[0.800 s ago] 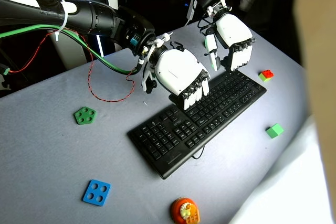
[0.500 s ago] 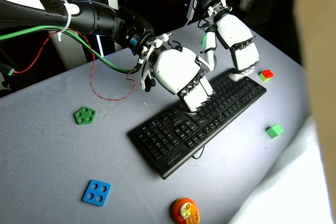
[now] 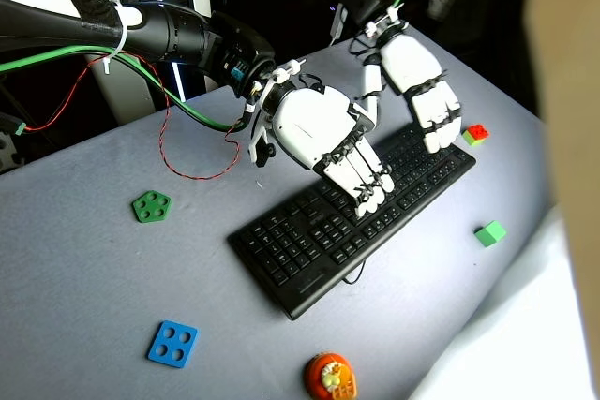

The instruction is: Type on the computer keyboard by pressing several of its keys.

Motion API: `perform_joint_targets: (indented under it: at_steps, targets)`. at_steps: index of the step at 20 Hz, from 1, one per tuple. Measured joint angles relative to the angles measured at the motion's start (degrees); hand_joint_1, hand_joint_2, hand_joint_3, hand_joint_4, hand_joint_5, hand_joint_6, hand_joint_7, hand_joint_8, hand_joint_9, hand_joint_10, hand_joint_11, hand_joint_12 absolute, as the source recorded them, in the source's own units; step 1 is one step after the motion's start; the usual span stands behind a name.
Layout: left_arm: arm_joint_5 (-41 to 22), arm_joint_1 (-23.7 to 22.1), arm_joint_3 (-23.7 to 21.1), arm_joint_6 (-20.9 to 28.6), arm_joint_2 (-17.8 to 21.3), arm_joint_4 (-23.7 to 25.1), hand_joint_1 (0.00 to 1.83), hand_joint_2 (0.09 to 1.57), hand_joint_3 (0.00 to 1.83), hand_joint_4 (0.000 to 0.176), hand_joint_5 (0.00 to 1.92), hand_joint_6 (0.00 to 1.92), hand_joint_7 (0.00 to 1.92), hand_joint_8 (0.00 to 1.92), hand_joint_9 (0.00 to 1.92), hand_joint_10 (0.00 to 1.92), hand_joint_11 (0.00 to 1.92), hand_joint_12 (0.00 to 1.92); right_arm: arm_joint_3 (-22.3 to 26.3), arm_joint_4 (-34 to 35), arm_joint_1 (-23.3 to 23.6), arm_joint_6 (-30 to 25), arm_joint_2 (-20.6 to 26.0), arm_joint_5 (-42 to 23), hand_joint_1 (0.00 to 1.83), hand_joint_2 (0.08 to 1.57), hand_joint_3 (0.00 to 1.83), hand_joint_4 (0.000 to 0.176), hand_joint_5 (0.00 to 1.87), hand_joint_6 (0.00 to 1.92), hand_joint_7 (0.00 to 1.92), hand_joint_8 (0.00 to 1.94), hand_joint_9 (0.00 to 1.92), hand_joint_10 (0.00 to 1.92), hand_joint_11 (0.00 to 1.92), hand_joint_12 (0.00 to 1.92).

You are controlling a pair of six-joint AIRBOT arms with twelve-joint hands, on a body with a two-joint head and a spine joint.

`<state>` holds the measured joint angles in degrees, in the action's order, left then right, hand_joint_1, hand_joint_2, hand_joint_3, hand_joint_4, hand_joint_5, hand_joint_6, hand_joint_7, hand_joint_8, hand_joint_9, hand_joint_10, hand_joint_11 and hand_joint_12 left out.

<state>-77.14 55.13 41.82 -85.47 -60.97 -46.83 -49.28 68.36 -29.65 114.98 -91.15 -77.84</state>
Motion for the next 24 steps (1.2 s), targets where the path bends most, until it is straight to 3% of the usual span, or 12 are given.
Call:
perform_joint_targets:
  at_steps: [4,11,13,15,17,18,19,20,21,23,24]
  targets:
    - [-2.2,1.5,3.2,2.1,-4.2,1.6,0.03,1.27,0.00,0.019,0.23,0.00,0.23,0.00,0.23,0.01,0.00,0.64,0.0,1.3,-0.7,-0.1,0.0,-0.1,0.00,1.13,0.00,0.000,0.49,0.02,0.57,0.01,0.54,0.02,0.00,1.15]
    - [-3.9,2.4,7.4,3.9,-7.1,3.1,0.00,1.28,0.00,0.021,0.22,0.00,0.22,0.00,0.21,0.00,0.00,0.58,-1.3,1.3,-1.6,-2.3,-0.2,2.8,0.00,1.13,0.00,0.000,0.54,0.01,0.61,0.01,0.58,0.02,0.00,1.26]
    - [-4.0,2.7,7.8,4.4,-7.7,4.1,0.01,1.28,0.00,0.010,0.31,0.02,0.24,0.00,0.22,0.00,0.00,0.57,-1.8,1.2,-1.7,-2.6,-0.5,2.7,0.00,1.13,0.00,0.000,0.64,0.04,0.62,0.00,0.58,0.01,0.00,1.31]
    - [-4.1,3.3,8.1,4.5,-7.9,4.3,0.00,1.27,0.00,0.002,0.46,0.05,0.27,0.01,0.20,0.00,0.00,0.55,-2.0,1.0,-1.8,-2.7,-0.5,2.8,0.00,1.14,0.00,0.000,0.81,0.07,0.64,0.00,0.55,0.00,0.00,1.24]
    - [-4.4,4.2,8.2,4.8,-7.9,3.9,0.00,1.27,0.00,0.001,0.49,0.05,0.28,0.01,0.21,0.00,0.00,0.56,-2.0,0.6,-2.3,-2.8,-0.5,2.7,0.00,1.15,0.00,0.000,0.85,0.05,0.64,0.00,0.54,0.00,0.00,1.22]
    - [-4.5,4.5,8.2,4.9,-8.0,3.8,0.00,1.28,0.00,0.000,0.56,0.06,0.45,0.05,0.27,0.02,0.00,0.42,-2.1,0.4,-2.3,-2.9,-0.4,2.7,0.00,1.15,0.00,0.000,0.86,0.04,0.92,0.09,0.66,0.04,0.00,1.02]
    - [-4.7,4.6,8.4,5.1,-8.2,3.9,0.00,1.28,0.00,0.000,0.56,0.06,0.45,0.05,0.27,0.02,0.00,0.42,-2.1,0.2,-2.3,-2.9,-0.3,2.7,0.00,1.15,0.00,0.000,0.86,0.04,0.92,0.09,0.66,0.04,0.00,1.02]
    - [-4.8,4.8,8.5,5.4,-8.3,4.3,0.01,1.28,0.00,0.001,0.48,0.01,0.63,0.03,0.34,0.02,0.00,0.21,-2.1,-0.9,-2.5,-3.1,-0.2,2.3,0.00,1.15,0.00,0.000,0.69,0.00,1.09,0.05,0.96,0.13,0.00,1.14]
    - [-5.4,5.0,8.7,5.7,-8.3,4.6,0.05,1.28,0.00,0.011,0.41,0.00,0.66,0.02,0.42,0.03,0.00,0.33,-2.2,-1.5,-2.5,-3.4,0.0,2.0,0.00,1.16,0.00,0.000,0.64,0.00,1.02,0.02,1.04,0.16,0.18,1.25]
    - [-6.1,5.0,9.0,5.8,-8.5,4.9,0.07,1.28,0.00,0.031,0.30,0.00,0.58,0.00,0.57,0.04,0.00,0.94,-2.2,-1.9,-2.5,-3.5,0.1,1.3,0.00,1.16,0.00,0.000,0.67,0.01,0.83,0.00,0.93,0.14,0.33,1.39]
    - [-6.1,5.0,9.0,5.9,-8.5,4.9,0.07,1.29,0.00,0.019,0.34,0.02,0.50,0.00,0.54,0.02,0.00,1.08,-2.2,-1.9,-2.5,-3.5,0.1,1.4,0.00,1.16,0.00,0.000,0.73,0.03,0.74,0.00,0.80,0.09,0.26,1.43]
